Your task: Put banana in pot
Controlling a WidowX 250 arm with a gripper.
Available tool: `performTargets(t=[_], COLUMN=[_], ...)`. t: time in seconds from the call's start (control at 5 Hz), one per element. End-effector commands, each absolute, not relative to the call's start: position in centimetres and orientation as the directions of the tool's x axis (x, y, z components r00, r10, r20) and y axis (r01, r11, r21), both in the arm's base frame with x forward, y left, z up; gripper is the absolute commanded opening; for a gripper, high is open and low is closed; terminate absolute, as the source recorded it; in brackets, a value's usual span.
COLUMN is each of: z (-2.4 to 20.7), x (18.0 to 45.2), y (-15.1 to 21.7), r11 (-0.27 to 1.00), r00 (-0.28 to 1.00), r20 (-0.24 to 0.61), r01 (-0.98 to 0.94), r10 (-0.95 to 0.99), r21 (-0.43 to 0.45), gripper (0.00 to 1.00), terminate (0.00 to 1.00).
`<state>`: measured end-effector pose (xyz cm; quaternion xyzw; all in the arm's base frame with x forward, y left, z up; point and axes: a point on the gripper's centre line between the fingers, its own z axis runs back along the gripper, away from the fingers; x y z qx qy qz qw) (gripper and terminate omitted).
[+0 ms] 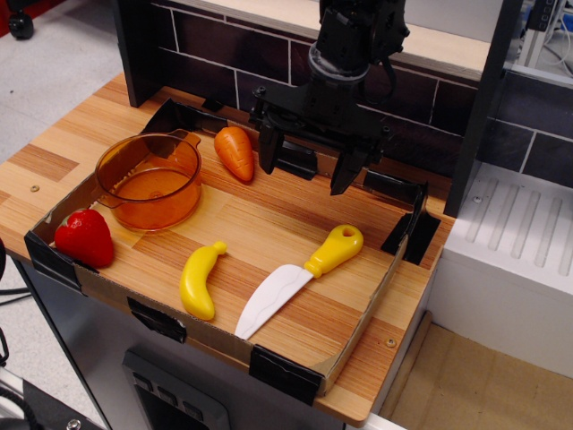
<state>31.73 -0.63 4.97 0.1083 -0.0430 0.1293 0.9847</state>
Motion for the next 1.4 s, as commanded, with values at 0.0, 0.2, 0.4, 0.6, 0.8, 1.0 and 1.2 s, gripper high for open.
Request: performTargets(t=[0.0,0.2,0.4,0.6,0.8,1.0,1.2], z=[5.0,6.9,8.0,8.5,7.4,5.5,3.8], x=[31.7,29.1,26.0,23.9,22.2,21.5,21.3], y=[-0.6,0.1,1.1,2.4,3.7,4.5,4.8], r11=[0.943,0.965,0.982,0.987,0.986,0.984,0.982], r00=[0.963,0.970,0.976,0.975,0.973,0.972,0.972], r20=[0.113,0.138,0.168,0.187,0.178,0.154,0.140], r01=[-0.264,-0.220,-0.159,-0.139,-0.160,-0.179,-0.181], r10=[0.245,0.201,0.140,0.121,0.148,0.179,0.187], r21=[0.202,0.144,0.106,0.084,0.053,-0.017,-0.052], gripper=[1.00,1.00,1.00,1.00,1.00,1.00,1.00], terminate=[0.00,0.00,0.00,0.00,0.00,0.00,0.00])
